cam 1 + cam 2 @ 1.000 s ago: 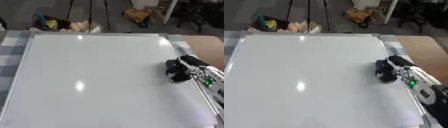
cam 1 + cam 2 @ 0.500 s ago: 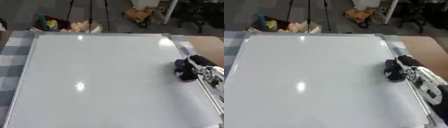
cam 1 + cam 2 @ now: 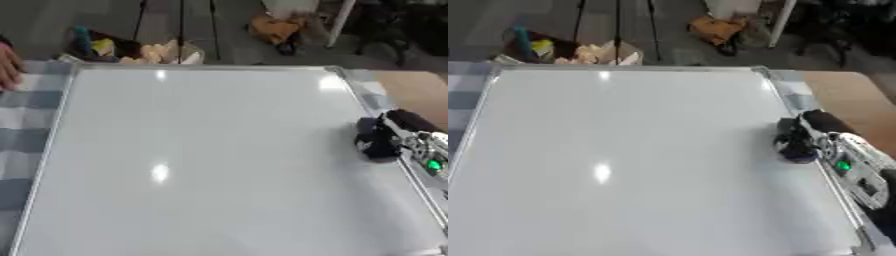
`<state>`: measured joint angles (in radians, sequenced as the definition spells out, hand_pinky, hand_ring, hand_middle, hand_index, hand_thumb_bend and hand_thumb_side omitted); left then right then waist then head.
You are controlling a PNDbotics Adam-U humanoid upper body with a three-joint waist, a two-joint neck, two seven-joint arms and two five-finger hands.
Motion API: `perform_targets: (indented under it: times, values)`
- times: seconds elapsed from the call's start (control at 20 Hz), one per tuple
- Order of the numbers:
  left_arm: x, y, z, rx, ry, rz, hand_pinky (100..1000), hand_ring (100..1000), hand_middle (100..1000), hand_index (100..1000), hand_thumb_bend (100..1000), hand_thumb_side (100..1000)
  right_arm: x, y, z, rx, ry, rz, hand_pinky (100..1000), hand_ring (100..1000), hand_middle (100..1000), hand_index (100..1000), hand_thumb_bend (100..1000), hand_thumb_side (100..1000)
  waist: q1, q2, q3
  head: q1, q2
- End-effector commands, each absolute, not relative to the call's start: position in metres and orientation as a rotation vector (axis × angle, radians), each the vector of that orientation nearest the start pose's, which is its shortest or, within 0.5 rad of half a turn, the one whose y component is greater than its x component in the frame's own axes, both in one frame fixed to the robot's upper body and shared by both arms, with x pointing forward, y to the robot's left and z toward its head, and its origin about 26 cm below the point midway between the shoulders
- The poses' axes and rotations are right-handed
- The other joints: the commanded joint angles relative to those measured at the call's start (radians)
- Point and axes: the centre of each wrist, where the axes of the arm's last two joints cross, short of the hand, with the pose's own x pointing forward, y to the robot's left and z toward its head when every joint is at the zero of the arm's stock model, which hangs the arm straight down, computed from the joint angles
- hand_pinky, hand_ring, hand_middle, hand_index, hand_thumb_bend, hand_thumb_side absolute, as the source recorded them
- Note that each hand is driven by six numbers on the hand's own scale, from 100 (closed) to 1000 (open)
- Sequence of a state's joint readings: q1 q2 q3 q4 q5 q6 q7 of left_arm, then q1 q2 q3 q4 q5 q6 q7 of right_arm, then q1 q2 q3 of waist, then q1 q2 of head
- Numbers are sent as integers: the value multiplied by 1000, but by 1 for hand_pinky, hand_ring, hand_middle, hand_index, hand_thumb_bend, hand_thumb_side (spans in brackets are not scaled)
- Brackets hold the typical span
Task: Wipe the whiteboard clean with a brush.
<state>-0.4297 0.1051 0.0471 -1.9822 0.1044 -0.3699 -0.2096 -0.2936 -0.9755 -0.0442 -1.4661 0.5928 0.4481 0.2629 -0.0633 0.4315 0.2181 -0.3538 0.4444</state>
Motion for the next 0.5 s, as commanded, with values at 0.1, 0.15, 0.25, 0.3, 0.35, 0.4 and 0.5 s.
perform_targets:
  times: [0.1, 0.15, 0.25, 0.3, 0.35, 0.4, 0.5]
  values:
    - [310, 224, 226, 273, 3436, 499, 357, 713, 588, 478, 105, 936, 323, -462, 219, -1289, -910, 831, 600, 611, 306, 385, 100, 312, 4, -14, 2, 0, -15]
    - [310, 224, 226, 274, 3436, 498, 357, 713, 588, 479, 106, 936, 323, -460, 219, -1282, -917, 843, 599, 611, 306, 384, 100, 311, 4, -14, 3, -1, -15]
    - [310, 224, 227, 274, 3435, 496, 358, 713, 588, 479, 106, 936, 323, -454, 218, -1266, -928, 874, 600, 611, 305, 385, 100, 309, 4, -14, 5, -2, -14]
    - [310, 224, 227, 275, 3435, 494, 358, 713, 588, 479, 106, 936, 323, -452, 218, -1259, -932, 888, 599, 611, 305, 385, 100, 308, 3, -14, 5, -2, -14]
    - [310, 224, 227, 276, 3434, 493, 358, 712, 588, 480, 106, 936, 323, -449, 218, -1248, -938, 906, 598, 611, 304, 385, 100, 305, 3, -14, 6, -2, -13]
    - [310, 224, 227, 277, 3434, 493, 358, 713, 588, 480, 107, 936, 323, -445, 218, -1239, -945, 923, 598, 611, 303, 384, 100, 305, 1, -14, 7, -3, -13]
    - [310, 224, 227, 278, 3435, 494, 358, 713, 589, 480, 107, 937, 324, -441, 219, -1228, -953, 945, 598, 611, 303, 384, 100, 303, 0, -14, 8, -5, -13]
